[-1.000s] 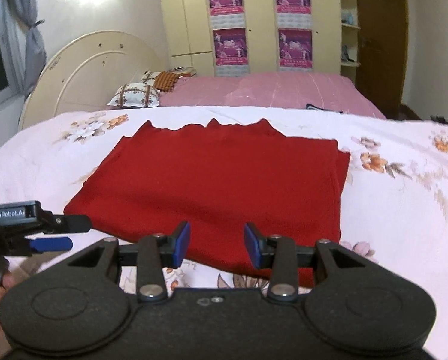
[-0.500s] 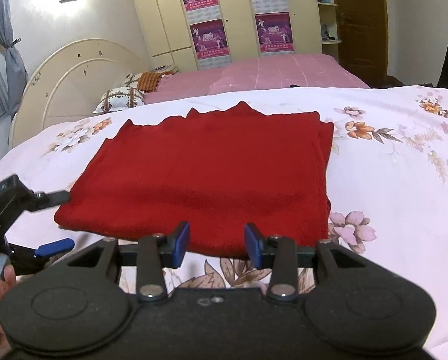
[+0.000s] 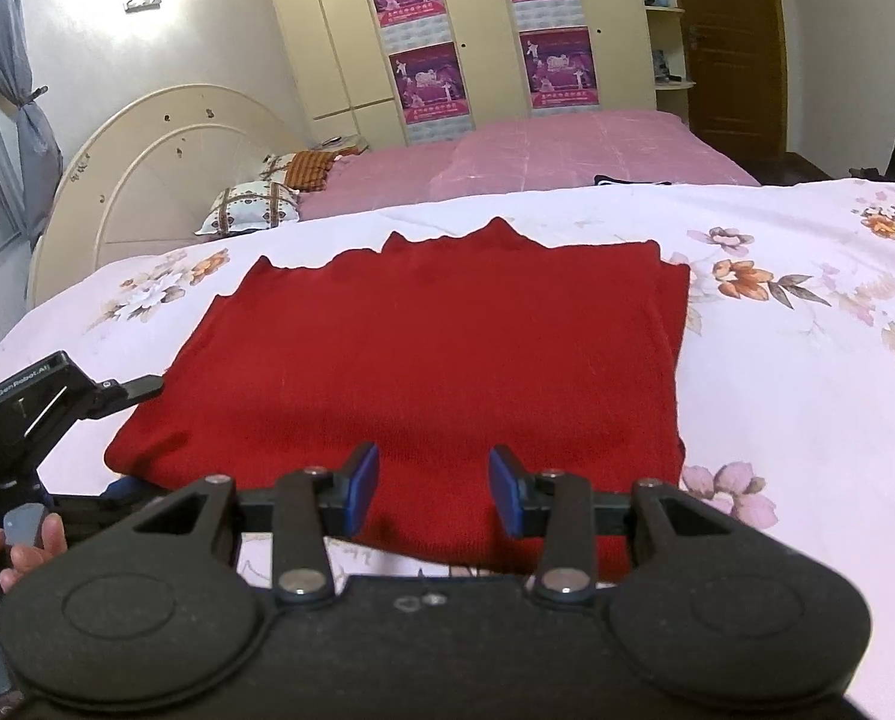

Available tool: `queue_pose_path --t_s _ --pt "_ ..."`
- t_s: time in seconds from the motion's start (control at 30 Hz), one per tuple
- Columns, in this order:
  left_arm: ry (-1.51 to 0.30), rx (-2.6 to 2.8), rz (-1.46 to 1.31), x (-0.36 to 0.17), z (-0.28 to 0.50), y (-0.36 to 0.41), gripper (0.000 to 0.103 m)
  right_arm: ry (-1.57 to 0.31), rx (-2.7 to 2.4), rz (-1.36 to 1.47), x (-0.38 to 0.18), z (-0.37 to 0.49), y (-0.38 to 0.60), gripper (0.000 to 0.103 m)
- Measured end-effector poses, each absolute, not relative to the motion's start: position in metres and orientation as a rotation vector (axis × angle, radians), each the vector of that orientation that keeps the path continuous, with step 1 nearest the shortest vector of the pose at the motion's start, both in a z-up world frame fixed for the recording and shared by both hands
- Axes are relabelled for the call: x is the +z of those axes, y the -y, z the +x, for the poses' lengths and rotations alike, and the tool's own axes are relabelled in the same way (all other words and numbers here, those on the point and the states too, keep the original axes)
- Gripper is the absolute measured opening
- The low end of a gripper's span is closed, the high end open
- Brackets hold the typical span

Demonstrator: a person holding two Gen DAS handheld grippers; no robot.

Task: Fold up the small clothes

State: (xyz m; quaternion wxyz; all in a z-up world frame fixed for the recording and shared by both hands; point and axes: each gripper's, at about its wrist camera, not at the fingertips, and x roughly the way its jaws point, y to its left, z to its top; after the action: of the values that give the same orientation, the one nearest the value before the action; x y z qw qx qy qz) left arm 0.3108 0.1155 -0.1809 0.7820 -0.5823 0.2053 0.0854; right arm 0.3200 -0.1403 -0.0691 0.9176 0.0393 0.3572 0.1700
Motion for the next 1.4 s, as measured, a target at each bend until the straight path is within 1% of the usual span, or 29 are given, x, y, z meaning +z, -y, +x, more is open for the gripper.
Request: queue_pose_path --t_s 0.07,0.13,0.17,0.23,0.27,0.3,0.37,0.47,0.63,0.67,0.7,0.73,0.77,0.8,0.87,0.97,1.0,1.07,1.17,1.2,1.23,1.27,1.33,1.37,1.4 --pt "-0.417 0.198 -1.277 -0.184 0.315 -0.117 0.066 -0.739 0.356 0.082 -0.071 0.324 0.139 0.039" --pt "-0.408 0.237 -1.260 -0.183 0.319 -0.115 0.061 -0.746 0.360 0.081 -0.073 0.328 0.137 0.039" --pt "-0.414 0.264 -1.246 -0.183 0.320 -0.113 0.056 -0.747 0.361 0.080 -0.074 0.330 0.137 0.039" --pt "-0.414 0.300 -1.220 -0.182 0.326 -0.110 0.054 -0.746 0.368 0.083 -0.076 0.336 0.133 0.039" --pt "-0.411 0.305 -1.214 -0.182 0.329 -0.111 0.054 -0.742 0.369 0.082 -0.076 0.339 0.131 0.037" --pt "-0.412 0.309 -1.207 -0.181 0.333 -0.111 0.054 -0.738 0.375 0.082 -0.075 0.343 0.128 0.027" --pt "-0.415 0.315 -1.192 -0.180 0.342 -0.114 0.054 -0.728 0.404 0.075 -0.074 0.352 0.119 0.013" --pt "-0.414 0.328 -1.181 -0.178 0.351 -0.119 0.054 -0.711 0.405 0.059 -0.071 0.369 0.105 0.009" --pt "-0.431 0.308 -1.140 -0.175 0.361 -0.125 0.054 -0.731 0.413 0.081 -0.078 0.399 0.092 0.007" --pt "-0.436 0.302 -1.134 -0.175 0.364 -0.127 0.052 -0.736 0.417 0.079 -0.080 0.402 0.090 0.006" --pt "-0.444 0.307 -1.133 -0.175 0.365 -0.128 0.044 -0.739 0.417 0.073 -0.082 0.404 0.088 0.006" --pt "-0.456 0.316 -1.136 -0.176 0.368 -0.130 0.039 -0.743 0.420 0.071 -0.083 0.406 0.087 0.006" --pt "-0.467 0.327 -1.142 -0.177 0.369 -0.132 0.028 -0.748 0.423 0.070 -0.086 0.407 0.086 0.006" --pt "-0.474 0.335 -1.160 -0.180 0.370 -0.136 0.019 -0.753 0.422 0.066 -0.088 0.408 0.085 0.006" --pt "-0.454 0.311 -1.208 -0.188 0.368 -0.141 0.015 -0.769 0.417 0.062 -0.093 0.409 0.084 0.006" --pt "-0.385 0.258 -1.261 -0.189 0.358 -0.144 0.014 -0.789 0.407 0.059 -0.099 0.408 0.086 0.005" --pt "-0.375 0.250 -1.244 -0.188 0.355 -0.143 0.014 -0.788 0.409 0.060 -0.099 0.407 0.087 0.003" --pt "-0.410 0.268 -1.228 -0.198 0.356 -0.142 0.014 -0.795 0.402 0.055 -0.101 0.409 0.089 0.001" --pt "-0.421 0.253 -1.211 -0.196 0.362 -0.144 0.014 -0.804 0.403 0.062 -0.103 0.410 0.093 0.000" --pt "-0.425 0.246 -1.210 -0.196 0.363 -0.145 0.014 -0.798 0.398 0.058 -0.100 0.408 0.092 0.001" --pt "-0.429 0.241 -1.204 -0.197 0.363 -0.146 0.014 -0.782 0.394 0.062 -0.097 0.407 0.093 0.006" --pt "-0.432 0.236 -1.196 -0.197 0.363 -0.146 0.014 -0.763 0.397 0.076 -0.094 0.405 0.095 0.007" --pt "-0.439 0.233 -1.184 -0.196 0.365 -0.145 0.014 -0.784 0.403 0.080 -0.100 0.408 0.094 0.005" --pt "-0.443 0.231 -1.189 -0.196 0.365 -0.146 0.014 -0.794 0.405 0.062 -0.106 0.409 0.092 0.003" --pt "-0.449 0.225 -1.192 -0.196 0.366 -0.147 0.014 -0.777 0.404 0.039 -0.108 0.407 0.091 0.003"
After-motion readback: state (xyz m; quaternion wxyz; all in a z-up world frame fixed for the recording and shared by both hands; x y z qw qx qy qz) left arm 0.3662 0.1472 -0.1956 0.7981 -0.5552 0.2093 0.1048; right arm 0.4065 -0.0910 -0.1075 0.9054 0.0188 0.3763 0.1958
